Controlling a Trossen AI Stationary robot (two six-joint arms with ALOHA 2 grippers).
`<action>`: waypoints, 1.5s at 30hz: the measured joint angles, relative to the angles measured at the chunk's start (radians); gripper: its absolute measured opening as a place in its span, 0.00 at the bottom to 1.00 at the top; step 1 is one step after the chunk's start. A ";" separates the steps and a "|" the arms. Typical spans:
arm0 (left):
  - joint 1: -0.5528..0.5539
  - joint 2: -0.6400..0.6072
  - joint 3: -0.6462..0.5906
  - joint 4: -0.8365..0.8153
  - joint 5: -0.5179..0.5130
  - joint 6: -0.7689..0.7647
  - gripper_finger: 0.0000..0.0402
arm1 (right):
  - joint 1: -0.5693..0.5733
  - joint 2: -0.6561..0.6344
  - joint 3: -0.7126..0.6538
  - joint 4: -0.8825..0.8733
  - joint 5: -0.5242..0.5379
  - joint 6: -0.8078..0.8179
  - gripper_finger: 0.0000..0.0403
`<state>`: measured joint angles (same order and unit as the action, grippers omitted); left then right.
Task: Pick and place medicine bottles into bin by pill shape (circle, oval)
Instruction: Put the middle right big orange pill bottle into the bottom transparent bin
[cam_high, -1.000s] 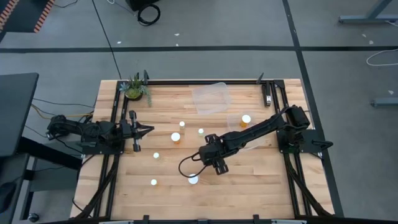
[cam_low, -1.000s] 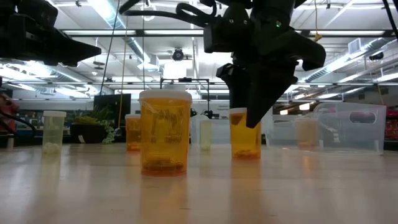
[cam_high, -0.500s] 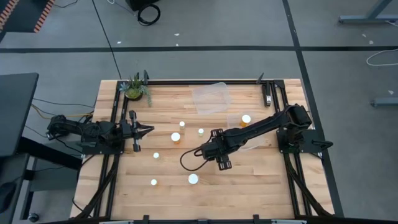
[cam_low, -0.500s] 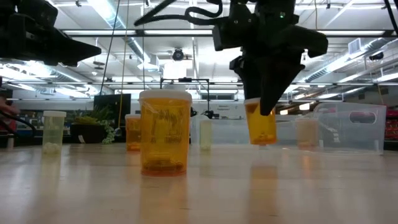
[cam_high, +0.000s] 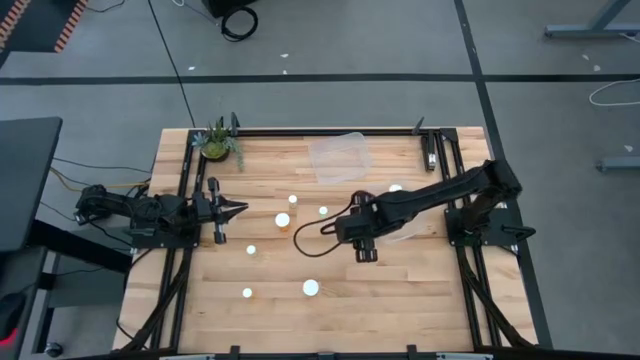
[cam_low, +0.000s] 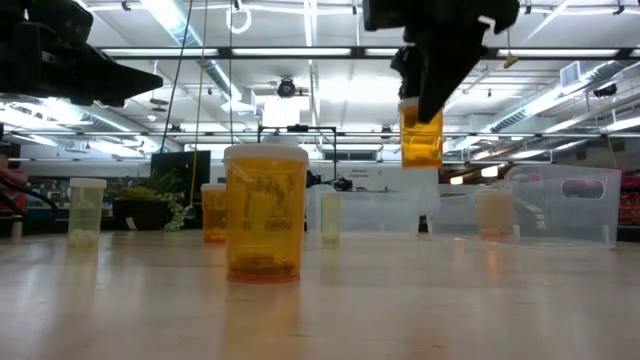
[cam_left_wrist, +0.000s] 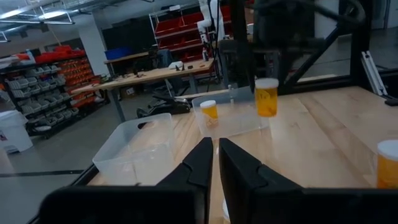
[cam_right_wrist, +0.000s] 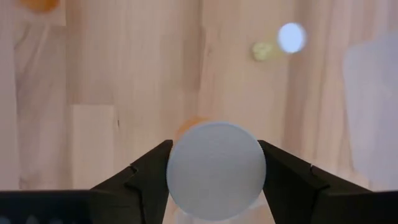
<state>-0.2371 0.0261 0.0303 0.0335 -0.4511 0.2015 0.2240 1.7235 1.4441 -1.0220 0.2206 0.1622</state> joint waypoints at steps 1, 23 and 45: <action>0.000 0.000 0.000 0.000 -0.001 0.000 0.09 | 0.000 -0.016 0.000 0.000 0.001 0.009 0.55; 0.000 0.000 0.000 0.000 0.000 0.000 0.09 | -0.050 -0.276 -0.160 -0.071 0.015 0.158 0.55; 0.000 0.000 0.000 0.000 0.000 0.000 0.08 | -0.288 -0.382 -0.524 0.171 0.010 0.134 0.55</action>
<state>-0.2371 0.0261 0.0303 0.0333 -0.4511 0.2016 -0.0643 1.3417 0.9202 -0.8505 0.2310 0.2964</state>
